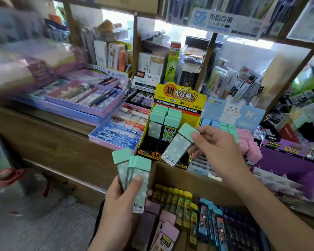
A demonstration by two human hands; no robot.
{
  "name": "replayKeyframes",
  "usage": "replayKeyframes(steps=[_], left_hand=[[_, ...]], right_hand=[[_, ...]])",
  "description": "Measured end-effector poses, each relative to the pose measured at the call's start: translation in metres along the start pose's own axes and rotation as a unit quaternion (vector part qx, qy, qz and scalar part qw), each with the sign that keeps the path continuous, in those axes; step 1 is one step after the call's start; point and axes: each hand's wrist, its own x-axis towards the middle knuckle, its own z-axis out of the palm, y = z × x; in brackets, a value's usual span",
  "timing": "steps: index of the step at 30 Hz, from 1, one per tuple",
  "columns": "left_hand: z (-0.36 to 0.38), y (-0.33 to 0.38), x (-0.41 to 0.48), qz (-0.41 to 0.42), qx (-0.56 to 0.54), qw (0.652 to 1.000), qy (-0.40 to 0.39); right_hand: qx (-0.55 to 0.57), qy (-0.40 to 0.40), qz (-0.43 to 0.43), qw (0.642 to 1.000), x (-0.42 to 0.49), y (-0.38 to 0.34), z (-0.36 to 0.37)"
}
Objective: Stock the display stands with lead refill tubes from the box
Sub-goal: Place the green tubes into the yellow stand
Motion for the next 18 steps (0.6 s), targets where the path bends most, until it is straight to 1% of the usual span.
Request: replayKeyframes(steps=[3,7,9,11,18], left_hand=[[-0.004,-0.005,0.002,-0.007,0.003,1.0,0.01],[-0.007,-0.009,0.003,-0.002,0.006,1.0,0.017],[-0.006,-0.009,0.002,0.0,0.011,1.0,0.014],[-0.005,-0.007,0.0,-0.001,0.008,1.0,0.01],[-0.004,0.0,0.0,0.003,0.024,1.0,0.01]], right_hand=[[-0.072,0.006,-0.033,0.997,0.018,-0.002,0.008],[-0.098,0.019,-0.048,0.994,0.04,0.001,0.019],[-0.118,0.017,-0.073,0.99,0.049,0.003,0.027],[-0.149,0.019,-0.1,0.984,0.058,0.006,0.034],[-0.232,0.012,-0.15,0.961,0.077,0.011,0.047]])
